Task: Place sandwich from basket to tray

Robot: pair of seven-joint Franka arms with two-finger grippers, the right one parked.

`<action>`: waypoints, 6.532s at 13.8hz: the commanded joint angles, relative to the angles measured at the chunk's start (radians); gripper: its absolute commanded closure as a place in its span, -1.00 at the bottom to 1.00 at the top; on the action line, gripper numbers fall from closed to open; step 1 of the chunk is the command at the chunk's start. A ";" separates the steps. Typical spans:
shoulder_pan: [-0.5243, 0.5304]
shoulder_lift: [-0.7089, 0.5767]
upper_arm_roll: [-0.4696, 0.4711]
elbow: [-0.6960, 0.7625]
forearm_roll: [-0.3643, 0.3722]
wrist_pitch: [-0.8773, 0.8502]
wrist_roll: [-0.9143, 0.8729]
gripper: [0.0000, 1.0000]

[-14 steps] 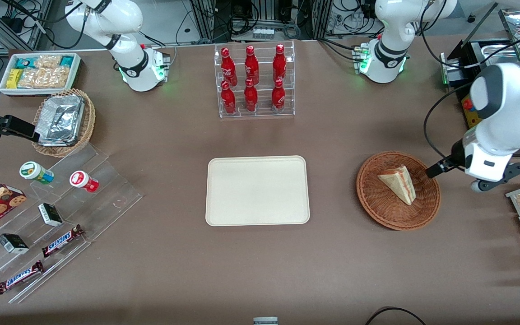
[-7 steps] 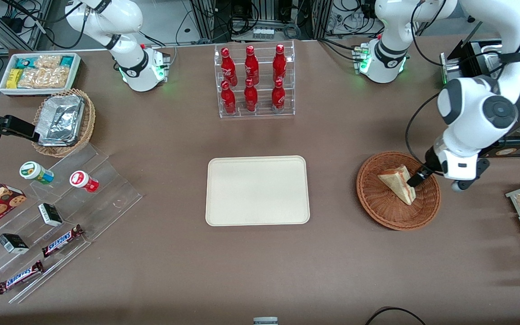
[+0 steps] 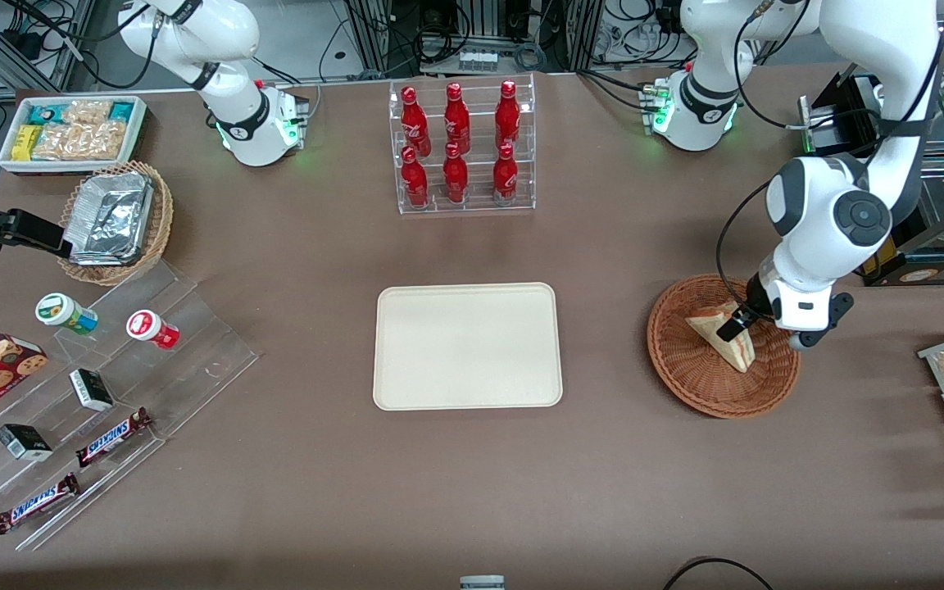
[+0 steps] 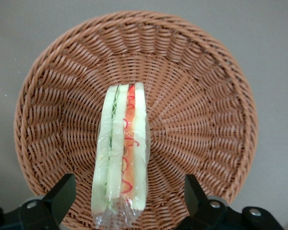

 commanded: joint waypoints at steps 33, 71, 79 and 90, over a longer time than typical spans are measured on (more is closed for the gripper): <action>-0.568 0.329 -0.022 0.677 0.000 -0.335 0.008 1.00; -0.418 0.074 -0.002 0.882 0.004 -0.883 0.081 -0.99; -0.119 -0.112 -0.002 0.791 0.044 -1.062 0.599 -0.99; -0.026 -0.203 0.114 0.760 0.032 -1.125 0.901 -0.99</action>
